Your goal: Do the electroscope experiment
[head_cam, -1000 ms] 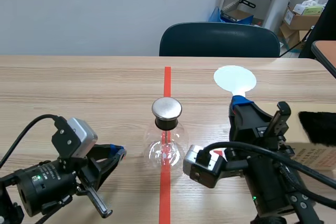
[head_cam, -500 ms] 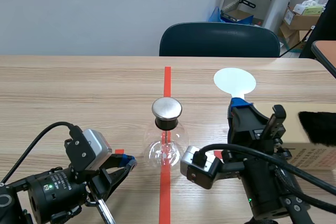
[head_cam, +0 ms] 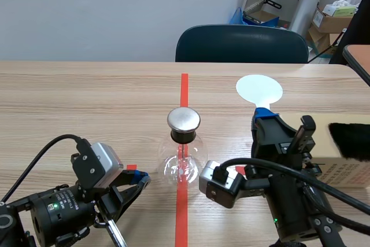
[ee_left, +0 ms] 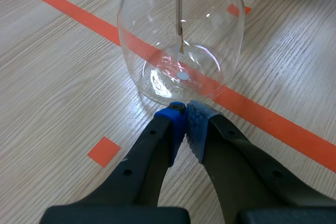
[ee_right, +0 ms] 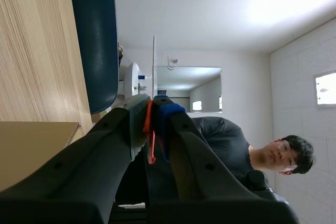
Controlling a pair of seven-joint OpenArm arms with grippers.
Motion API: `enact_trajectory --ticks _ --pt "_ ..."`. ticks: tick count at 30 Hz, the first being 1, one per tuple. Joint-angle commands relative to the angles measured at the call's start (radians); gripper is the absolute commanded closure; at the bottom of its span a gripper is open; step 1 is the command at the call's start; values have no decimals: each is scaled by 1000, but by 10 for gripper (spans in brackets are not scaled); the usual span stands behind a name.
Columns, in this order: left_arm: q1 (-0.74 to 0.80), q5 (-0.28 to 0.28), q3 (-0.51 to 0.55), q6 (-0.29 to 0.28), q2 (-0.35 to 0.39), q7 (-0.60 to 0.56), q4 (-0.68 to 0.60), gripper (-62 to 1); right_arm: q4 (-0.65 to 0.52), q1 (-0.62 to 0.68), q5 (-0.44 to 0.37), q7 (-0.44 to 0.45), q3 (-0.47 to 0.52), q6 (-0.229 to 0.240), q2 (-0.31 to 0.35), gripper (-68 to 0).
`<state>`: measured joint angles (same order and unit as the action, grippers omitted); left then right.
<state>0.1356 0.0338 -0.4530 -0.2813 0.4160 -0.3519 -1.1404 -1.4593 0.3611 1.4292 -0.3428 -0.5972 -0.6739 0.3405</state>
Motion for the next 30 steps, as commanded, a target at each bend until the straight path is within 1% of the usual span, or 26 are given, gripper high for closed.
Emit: enact_trajectory --ticks 1,30 --pt "-3 -10 3 2 -3 -18 -17 -42 -8 -9 6 -10 7 -14 3 -7" --pt "-3 -10 3 2 -3 5 -17 -42 -8 -9 6 -6 7 -14 3 -7"
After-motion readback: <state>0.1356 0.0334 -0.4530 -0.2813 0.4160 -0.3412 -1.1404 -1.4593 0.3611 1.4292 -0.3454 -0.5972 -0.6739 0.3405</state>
